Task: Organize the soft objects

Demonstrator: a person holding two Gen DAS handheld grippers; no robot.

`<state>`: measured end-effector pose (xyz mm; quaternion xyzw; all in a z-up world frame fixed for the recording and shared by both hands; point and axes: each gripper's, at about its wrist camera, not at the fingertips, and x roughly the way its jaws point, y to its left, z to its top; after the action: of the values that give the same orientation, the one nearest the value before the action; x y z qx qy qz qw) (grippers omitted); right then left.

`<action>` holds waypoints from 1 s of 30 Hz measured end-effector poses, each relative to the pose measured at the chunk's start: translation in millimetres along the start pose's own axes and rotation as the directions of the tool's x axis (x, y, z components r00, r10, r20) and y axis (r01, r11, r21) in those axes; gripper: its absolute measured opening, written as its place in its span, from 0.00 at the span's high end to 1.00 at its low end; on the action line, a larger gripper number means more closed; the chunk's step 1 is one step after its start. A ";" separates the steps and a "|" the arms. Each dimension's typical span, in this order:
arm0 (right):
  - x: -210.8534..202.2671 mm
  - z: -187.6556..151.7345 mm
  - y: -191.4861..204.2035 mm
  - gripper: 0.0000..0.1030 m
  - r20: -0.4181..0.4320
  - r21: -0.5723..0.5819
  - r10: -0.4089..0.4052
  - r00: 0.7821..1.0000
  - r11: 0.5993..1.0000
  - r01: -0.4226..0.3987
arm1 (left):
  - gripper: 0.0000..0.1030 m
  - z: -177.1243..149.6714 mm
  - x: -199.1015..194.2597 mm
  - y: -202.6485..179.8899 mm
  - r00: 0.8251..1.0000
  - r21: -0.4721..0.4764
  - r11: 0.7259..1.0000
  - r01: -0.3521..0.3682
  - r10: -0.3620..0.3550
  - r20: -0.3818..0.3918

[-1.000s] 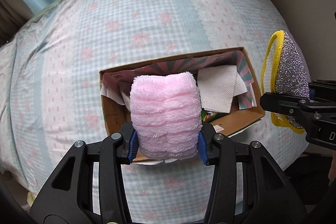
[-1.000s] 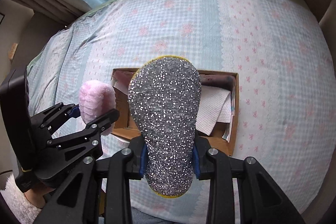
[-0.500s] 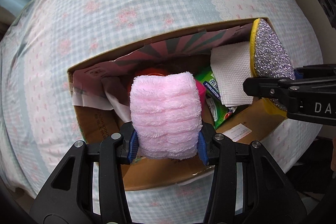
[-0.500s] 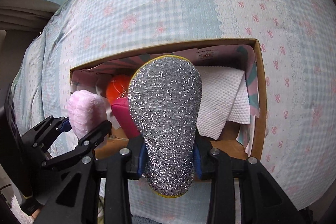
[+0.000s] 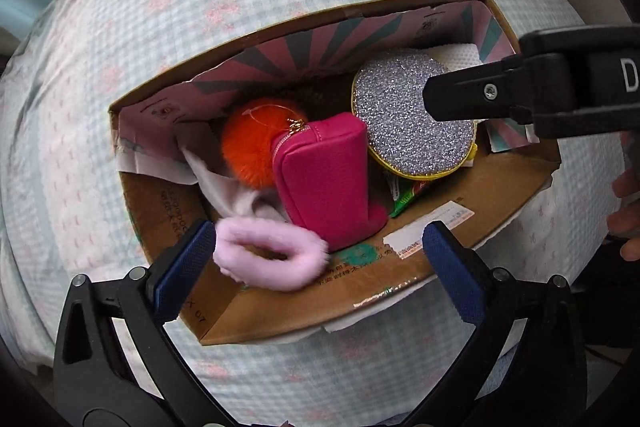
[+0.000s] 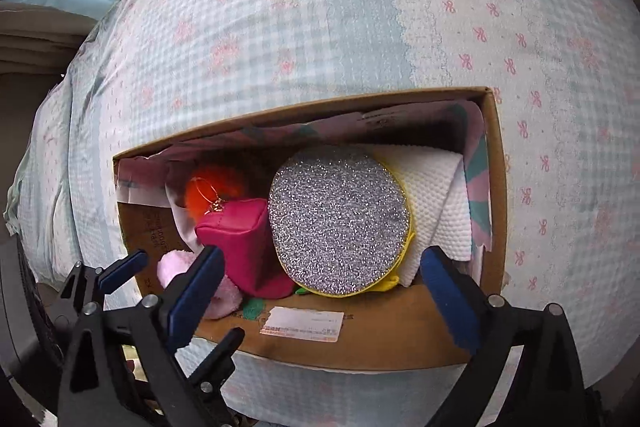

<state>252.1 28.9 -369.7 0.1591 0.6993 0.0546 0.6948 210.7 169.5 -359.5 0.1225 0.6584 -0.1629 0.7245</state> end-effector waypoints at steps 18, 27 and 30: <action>-168.0 -85.2 19.8 0.05 0.323 -0.090 -0.025 0.946 0.994 0.057 | 0.00 -41.7 -184.9 -14.9 0.944 -0.144 0.989 -0.014 0.061 0.325; -303.0 -164.2 17.6 0.05 0.617 -0.139 -0.095 0.781 0.964 0.227 | 0.00 -88.8 -326.0 -57.1 0.777 -0.270 0.962 -0.040 0.200 0.597; -329.3 -186.9 10.6 0.05 0.667 -0.134 -0.094 0.739 0.961 0.243 | 0.00 -103.8 -352.1 -75.4 0.728 -0.278 0.960 -0.042 0.219 0.650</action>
<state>63.6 -32.3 -47.0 0.0289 0.4137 0.0065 0.9099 57.7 167.4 -17.4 0.0116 0.3556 -0.0622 0.9325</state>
